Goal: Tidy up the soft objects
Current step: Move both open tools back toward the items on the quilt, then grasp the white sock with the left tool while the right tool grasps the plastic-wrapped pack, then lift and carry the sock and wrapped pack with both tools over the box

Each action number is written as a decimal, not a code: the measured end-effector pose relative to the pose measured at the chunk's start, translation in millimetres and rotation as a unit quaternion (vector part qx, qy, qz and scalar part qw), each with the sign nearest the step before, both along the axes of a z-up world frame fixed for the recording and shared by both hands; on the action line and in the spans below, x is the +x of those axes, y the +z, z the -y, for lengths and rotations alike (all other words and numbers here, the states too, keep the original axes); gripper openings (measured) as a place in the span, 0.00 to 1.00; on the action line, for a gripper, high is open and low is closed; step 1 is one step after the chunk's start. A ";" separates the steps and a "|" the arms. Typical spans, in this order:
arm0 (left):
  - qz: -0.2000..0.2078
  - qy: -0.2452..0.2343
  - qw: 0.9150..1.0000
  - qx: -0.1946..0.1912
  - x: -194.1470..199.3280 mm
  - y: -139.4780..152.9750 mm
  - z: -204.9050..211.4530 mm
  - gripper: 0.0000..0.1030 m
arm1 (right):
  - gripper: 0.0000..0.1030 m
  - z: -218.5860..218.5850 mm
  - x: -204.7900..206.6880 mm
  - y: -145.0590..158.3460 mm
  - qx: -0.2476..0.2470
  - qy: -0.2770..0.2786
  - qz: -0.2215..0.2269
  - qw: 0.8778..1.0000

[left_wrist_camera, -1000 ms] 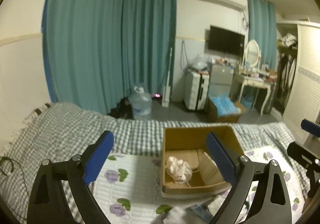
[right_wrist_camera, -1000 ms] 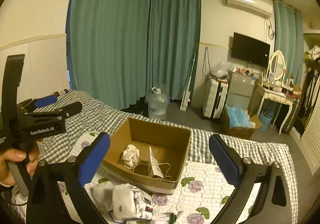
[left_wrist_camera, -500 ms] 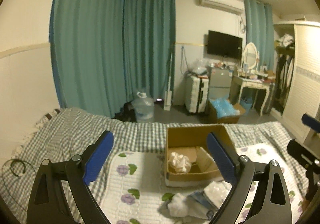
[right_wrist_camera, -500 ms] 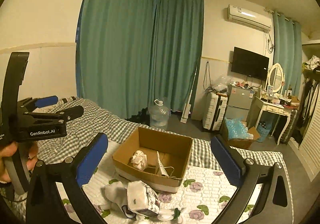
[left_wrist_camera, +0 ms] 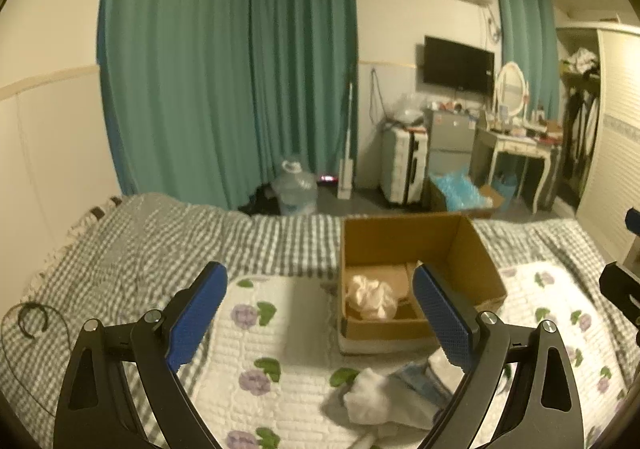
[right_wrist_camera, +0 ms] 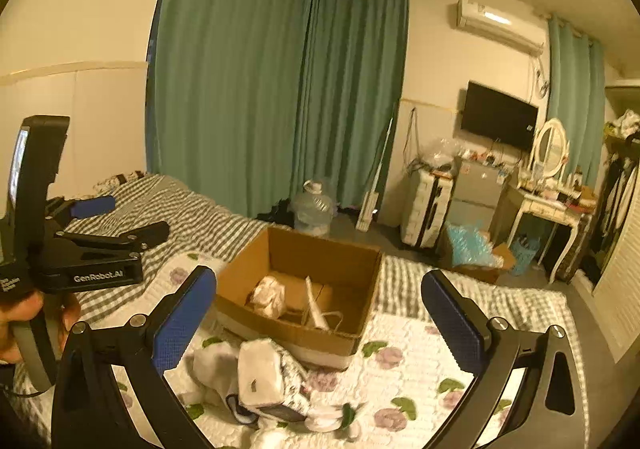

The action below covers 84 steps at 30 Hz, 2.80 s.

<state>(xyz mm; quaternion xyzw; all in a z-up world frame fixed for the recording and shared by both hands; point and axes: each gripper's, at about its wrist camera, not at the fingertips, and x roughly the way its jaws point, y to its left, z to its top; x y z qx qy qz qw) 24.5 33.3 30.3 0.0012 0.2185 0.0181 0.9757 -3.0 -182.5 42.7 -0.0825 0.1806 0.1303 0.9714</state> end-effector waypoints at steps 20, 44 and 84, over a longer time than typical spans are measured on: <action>-0.144 -0.029 0.989 0.011 47.3 -114.1 5.5 0.93 | 1.00 -22.8 50.2 -113.1 -0.044 0.052 -0.144 0.987; -0.263 -0.142 0.954 0.004 48.7 -190.0 60.5 0.92 | 0.90 -6.7 77.2 -169.8 -0.039 0.052 -0.214 0.975; -0.098 -0.075 0.992 -0.020 -21.6 -72.8 -16.3 0.40 | 0.41 -31.9 -22.7 -60.9 -0.024 0.041 -0.091 0.995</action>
